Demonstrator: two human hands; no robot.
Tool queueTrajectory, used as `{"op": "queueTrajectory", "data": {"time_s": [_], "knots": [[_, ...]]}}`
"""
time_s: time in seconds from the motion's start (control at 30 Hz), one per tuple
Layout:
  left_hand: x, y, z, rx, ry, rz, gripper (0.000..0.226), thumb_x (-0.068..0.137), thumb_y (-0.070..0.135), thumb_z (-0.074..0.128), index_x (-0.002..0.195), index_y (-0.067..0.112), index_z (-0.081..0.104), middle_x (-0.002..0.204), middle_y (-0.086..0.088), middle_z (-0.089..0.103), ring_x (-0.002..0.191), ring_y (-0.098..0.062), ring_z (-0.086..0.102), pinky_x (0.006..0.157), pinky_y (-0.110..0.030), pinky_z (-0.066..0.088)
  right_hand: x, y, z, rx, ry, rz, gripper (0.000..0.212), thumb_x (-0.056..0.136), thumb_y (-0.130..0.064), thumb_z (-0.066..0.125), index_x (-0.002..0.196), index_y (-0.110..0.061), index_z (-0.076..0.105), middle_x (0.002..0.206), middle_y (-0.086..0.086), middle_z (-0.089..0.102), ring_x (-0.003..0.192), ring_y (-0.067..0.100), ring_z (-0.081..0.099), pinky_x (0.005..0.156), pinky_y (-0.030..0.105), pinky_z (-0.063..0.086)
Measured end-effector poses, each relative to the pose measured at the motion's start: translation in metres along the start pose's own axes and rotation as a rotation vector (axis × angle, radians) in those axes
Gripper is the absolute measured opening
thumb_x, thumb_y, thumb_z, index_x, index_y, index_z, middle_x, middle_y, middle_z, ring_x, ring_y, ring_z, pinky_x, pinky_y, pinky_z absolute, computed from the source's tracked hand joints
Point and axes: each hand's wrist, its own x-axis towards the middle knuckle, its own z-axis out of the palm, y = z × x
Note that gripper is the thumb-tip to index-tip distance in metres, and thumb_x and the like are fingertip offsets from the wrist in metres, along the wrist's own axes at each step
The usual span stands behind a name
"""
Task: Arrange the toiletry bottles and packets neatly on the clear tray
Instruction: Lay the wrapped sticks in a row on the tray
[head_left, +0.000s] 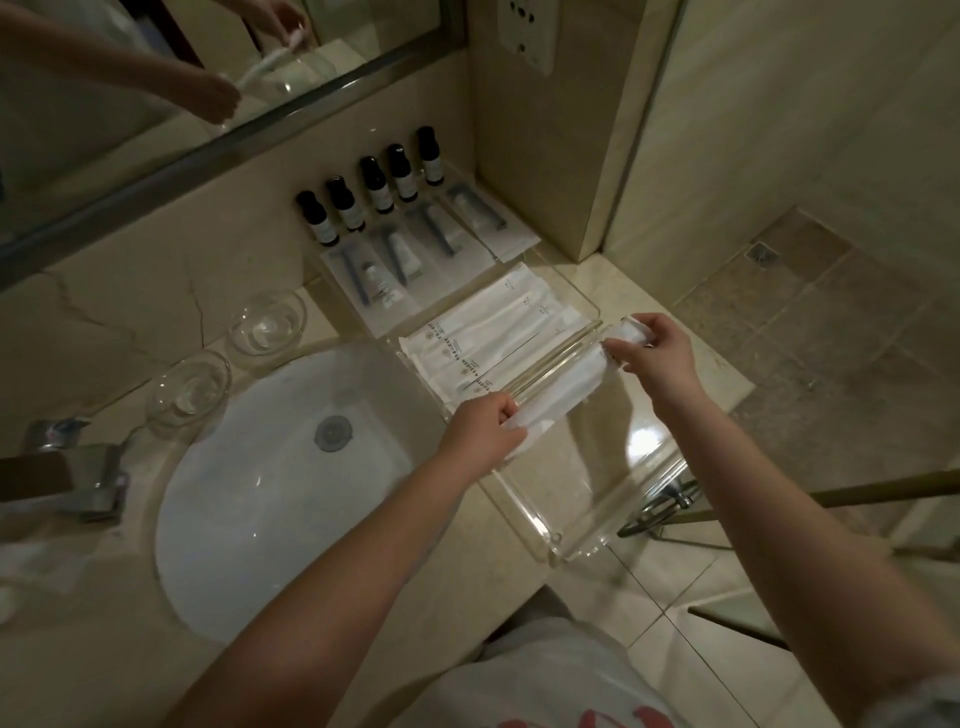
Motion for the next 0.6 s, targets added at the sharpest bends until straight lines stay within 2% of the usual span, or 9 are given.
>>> {"op": "queueTrajectory", "data": {"time_s": [0.1,0.2,0.27,0.33,0.4,0.47,0.53,0.6], "knots": [[-0.001,-0.002,0.006,0.351,0.034,0.103,0.032,0.088,0.023,0.058,0.118,0.013,0.056,0.107,-0.010,0.067,0.100,-0.028,0.063,0.083,-0.034,0.049,0.007,0.012,0.002,-0.321,0.027,-0.036,0.044,0.076,-0.017,0.075,0.116,-0.012,0.056,0.112,0.009,0.060,0.098,0.024,0.059,0.085,0.038,0.051],[-0.003,-0.003,0.015,0.599,0.075,0.228,0.029,0.089,0.024,0.056,0.114,0.011,0.053,0.107,-0.010,0.063,0.100,-0.028,0.060,0.078,-0.035,0.047,0.010,0.023,0.010,-0.601,-0.015,-0.177,0.050,0.080,-0.022,0.072,0.124,-0.009,0.052,0.121,0.013,0.058,0.109,0.030,0.056,0.087,0.036,0.045],[-0.006,-0.002,0.016,0.731,0.103,0.259,0.028,0.071,0.025,0.075,0.091,0.014,0.060,0.086,-0.005,0.065,0.078,-0.022,0.064,0.060,-0.029,0.048,0.008,0.033,0.014,-0.775,-0.023,-0.304,0.048,0.083,-0.022,0.069,0.125,-0.005,0.051,0.120,0.017,0.056,0.108,0.034,0.054,0.085,0.037,0.043],[-0.005,-0.002,0.015,0.795,0.083,0.248,0.041,0.034,0.022,0.088,0.063,0.019,0.059,0.056,0.004,0.058,0.048,-0.014,0.057,0.039,-0.021,0.037,0.004,0.045,0.015,-0.890,-0.011,-0.405,0.044,0.086,-0.021,0.064,0.124,-0.002,0.052,0.121,0.021,0.054,0.110,0.038,0.051,0.085,0.040,0.043],[0.001,-0.010,0.020,0.748,0.121,0.252,0.044,0.025,0.017,0.088,0.055,0.020,0.056,0.050,0.005,0.053,0.042,-0.013,0.053,0.035,-0.018,0.032,0.001,0.055,0.013,-0.963,0.013,-0.467,0.042,0.087,-0.023,0.061,0.123,-0.001,0.053,0.121,0.021,0.055,0.111,0.039,0.050,0.083,0.044,0.044],[-0.005,-0.011,0.019,0.745,0.154,0.278,0.036,0.037,0.014,0.087,0.062,0.016,0.060,0.057,0.001,0.058,0.050,-0.018,0.059,0.040,-0.021,0.039,-0.003,0.060,0.010,-0.954,0.036,-0.497,0.043,0.088,-0.025,0.060,0.123,-0.002,0.054,0.122,0.021,0.055,0.111,0.039,0.049,0.086,0.045,0.045],[-0.009,-0.014,0.021,0.675,0.128,0.300,0.022,0.067,0.016,0.075,0.085,0.009,0.064,0.081,-0.008,0.065,0.080,-0.028,0.064,0.061,-0.032,0.047,-0.006,0.060,0.008,-0.886,0.022,-0.476,0.046,0.088,-0.025,0.060,0.128,-0.004,0.051,0.127,0.020,0.053,0.116,0.038,0.047,0.093,0.045,0.043],[-0.010,-0.015,0.024,0.700,0.105,0.257,0.026,0.087,0.024,0.056,0.108,0.010,0.059,0.107,-0.010,0.061,0.109,-0.029,0.053,0.083,-0.037,0.042,-0.004,0.057,0.009,-0.798,0.002,-0.408,0.054,0.085,-0.023,0.065,0.132,-0.004,0.046,0.131,0.019,0.052,0.121,0.038,0.046,0.100,0.044,0.038]]}}
